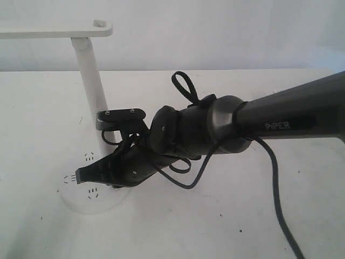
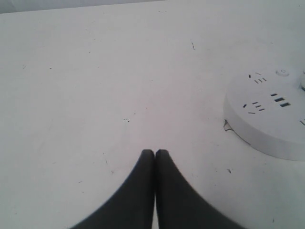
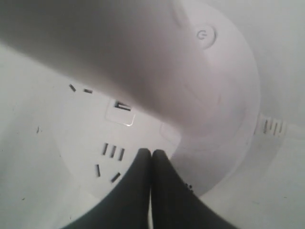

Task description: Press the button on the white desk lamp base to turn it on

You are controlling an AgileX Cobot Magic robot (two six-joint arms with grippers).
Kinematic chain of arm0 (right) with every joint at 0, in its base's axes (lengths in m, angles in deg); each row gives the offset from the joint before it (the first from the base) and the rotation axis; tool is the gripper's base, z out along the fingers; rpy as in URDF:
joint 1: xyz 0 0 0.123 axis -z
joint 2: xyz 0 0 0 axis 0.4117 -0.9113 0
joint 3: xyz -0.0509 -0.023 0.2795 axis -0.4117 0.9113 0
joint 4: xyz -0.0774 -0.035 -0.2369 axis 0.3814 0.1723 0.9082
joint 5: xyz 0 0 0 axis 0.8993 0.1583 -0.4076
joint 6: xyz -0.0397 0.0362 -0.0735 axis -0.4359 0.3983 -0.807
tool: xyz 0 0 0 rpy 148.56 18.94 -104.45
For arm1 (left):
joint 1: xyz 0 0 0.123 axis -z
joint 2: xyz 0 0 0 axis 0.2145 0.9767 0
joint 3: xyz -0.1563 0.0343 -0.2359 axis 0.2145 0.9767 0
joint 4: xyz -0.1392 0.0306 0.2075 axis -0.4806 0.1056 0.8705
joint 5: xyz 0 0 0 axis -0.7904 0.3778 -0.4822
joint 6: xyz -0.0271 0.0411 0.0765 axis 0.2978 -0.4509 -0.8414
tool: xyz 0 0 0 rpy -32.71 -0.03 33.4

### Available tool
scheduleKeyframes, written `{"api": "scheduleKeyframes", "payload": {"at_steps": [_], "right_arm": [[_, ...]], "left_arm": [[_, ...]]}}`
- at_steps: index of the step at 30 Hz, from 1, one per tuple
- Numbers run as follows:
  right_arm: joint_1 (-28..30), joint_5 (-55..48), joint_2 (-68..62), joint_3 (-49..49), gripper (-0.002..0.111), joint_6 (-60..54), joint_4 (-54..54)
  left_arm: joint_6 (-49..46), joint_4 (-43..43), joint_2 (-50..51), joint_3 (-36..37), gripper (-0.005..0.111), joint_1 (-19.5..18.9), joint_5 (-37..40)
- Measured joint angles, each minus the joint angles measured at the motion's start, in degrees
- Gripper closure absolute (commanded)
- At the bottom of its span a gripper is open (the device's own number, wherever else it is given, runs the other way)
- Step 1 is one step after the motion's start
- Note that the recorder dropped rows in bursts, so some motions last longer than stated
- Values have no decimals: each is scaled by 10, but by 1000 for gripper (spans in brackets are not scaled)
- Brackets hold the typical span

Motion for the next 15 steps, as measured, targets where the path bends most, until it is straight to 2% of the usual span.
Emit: {"api": "scheduleKeyframes", "payload": {"at_steps": [15], "right_arm": [[0, 4, -9, -1, 108, 0, 4]], "left_arm": [[0, 0, 0, 0, 107, 0, 0]]}}
